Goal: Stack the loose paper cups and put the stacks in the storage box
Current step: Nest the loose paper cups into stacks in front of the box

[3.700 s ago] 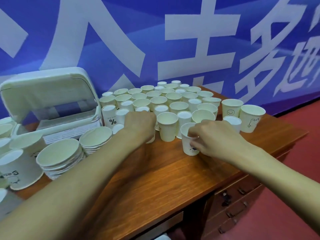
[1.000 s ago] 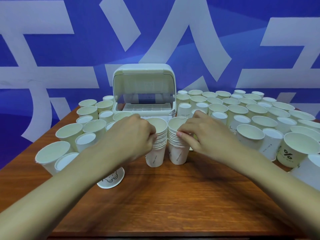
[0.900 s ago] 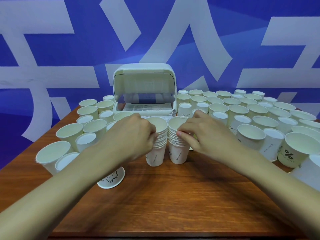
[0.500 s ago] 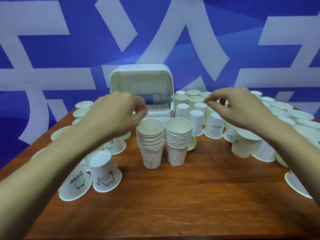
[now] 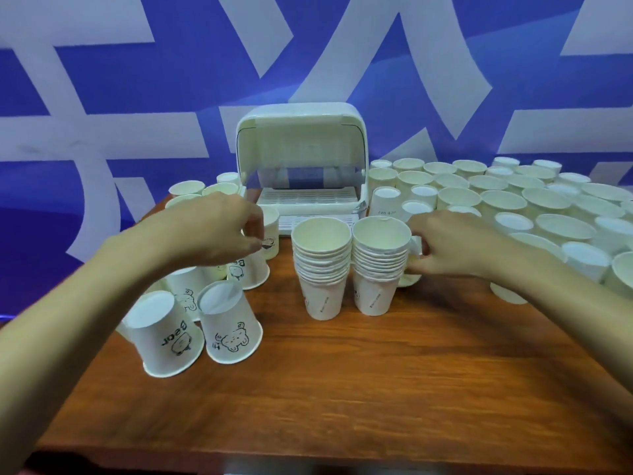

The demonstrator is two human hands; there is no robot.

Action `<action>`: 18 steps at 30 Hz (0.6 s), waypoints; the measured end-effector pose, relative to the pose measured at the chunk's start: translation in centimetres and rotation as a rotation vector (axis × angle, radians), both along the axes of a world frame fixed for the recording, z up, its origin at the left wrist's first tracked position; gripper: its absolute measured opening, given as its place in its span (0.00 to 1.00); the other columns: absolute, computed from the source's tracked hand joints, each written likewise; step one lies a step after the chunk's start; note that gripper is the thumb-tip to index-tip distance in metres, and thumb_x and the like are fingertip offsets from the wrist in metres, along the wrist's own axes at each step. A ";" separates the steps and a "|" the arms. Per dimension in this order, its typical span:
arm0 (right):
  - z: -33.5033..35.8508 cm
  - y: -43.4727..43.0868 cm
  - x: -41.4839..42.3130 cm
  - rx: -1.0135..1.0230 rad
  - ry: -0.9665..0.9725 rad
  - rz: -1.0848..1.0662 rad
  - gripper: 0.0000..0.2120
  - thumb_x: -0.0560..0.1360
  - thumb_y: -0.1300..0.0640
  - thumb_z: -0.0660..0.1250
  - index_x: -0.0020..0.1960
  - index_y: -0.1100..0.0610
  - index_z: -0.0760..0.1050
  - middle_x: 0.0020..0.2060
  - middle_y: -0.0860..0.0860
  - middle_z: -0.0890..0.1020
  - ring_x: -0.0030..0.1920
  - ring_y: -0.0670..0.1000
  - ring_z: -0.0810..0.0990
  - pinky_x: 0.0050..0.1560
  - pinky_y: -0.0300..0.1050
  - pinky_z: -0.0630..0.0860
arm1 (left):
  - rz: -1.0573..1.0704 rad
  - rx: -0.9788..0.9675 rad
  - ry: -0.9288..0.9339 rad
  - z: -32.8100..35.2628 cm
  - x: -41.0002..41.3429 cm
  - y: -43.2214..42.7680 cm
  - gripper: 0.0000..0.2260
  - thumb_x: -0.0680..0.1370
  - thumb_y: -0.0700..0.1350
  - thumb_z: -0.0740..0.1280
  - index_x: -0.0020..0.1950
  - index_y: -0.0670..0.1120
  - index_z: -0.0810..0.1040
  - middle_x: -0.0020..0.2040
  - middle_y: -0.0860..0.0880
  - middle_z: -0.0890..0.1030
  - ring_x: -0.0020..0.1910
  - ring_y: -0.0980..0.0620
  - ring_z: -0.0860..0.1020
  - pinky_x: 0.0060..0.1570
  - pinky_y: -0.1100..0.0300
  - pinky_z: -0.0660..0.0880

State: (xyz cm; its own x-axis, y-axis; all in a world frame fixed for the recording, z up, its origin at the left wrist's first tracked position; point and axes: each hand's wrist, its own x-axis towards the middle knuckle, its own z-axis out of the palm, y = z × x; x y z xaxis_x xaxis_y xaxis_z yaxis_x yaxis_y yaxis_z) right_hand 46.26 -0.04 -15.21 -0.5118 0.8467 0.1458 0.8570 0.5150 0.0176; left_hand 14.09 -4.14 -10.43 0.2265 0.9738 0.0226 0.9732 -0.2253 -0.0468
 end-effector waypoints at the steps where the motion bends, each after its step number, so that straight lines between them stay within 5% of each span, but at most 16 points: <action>1: 0.0 0.0 -0.2 0.028 -0.019 -0.012 0.06 0.75 0.43 0.67 0.46 0.45 0.74 0.42 0.47 0.81 0.40 0.46 0.72 0.38 0.47 0.74 | 0.006 0.025 0.031 -0.2 0.1 0.0 0.11 0.77 0.53 0.66 0.59 0.55 0.77 0.58 0.55 0.79 0.50 0.54 0.77 0.43 0.59 0.72; 6: 0.2 0.5 0.0 0.145 -0.012 -0.108 0.08 0.76 0.49 0.64 0.49 0.47 0.82 0.41 0.45 0.83 0.42 0.51 0.79 0.38 0.47 0.75 | 0.101 0.128 0.190 -2.9 -0.5 2.4 0.27 0.73 0.59 0.70 0.68 0.52 0.69 0.64 0.51 0.75 0.58 0.48 0.76 0.45 0.54 0.76; 10: 0.7 0.8 1.1 0.156 -0.007 -0.172 0.08 0.76 0.49 0.64 0.50 0.46 0.82 0.41 0.45 0.84 0.44 0.49 0.80 0.42 0.50 0.79 | 0.144 0.181 0.052 -4.4 -1.0 4.6 0.25 0.73 0.61 0.68 0.66 0.50 0.71 0.62 0.49 0.77 0.57 0.47 0.77 0.45 0.53 0.76; 14: 0.8 1.6 2.0 0.022 0.033 -0.254 0.11 0.76 0.52 0.68 0.58 0.48 0.80 0.44 0.45 0.84 0.46 0.47 0.80 0.47 0.50 0.81 | 0.123 0.291 0.009 -4.9 0.3 6.7 0.16 0.76 0.61 0.65 0.52 0.50 0.81 0.45 0.51 0.79 0.42 0.51 0.78 0.32 0.60 0.70; 18: 0.4 0.9 3.1 0.017 0.058 -0.253 0.13 0.76 0.46 0.67 0.59 0.47 0.78 0.52 0.42 0.83 0.50 0.48 0.80 0.49 0.50 0.79 | 0.093 0.360 0.063 -5.9 0.9 7.6 0.11 0.77 0.54 0.66 0.39 0.51 0.78 0.32 0.53 0.70 0.32 0.52 0.74 0.26 0.62 0.62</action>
State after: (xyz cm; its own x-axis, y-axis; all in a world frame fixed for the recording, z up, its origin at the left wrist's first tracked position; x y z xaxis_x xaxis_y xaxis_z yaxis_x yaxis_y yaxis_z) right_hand 49.37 0.88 -14.86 -0.2742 0.9438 0.1844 0.9584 0.2841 -0.0288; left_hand 15.01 3.44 -16.29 0.1492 0.9225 0.3560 0.9814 -0.0942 -0.1670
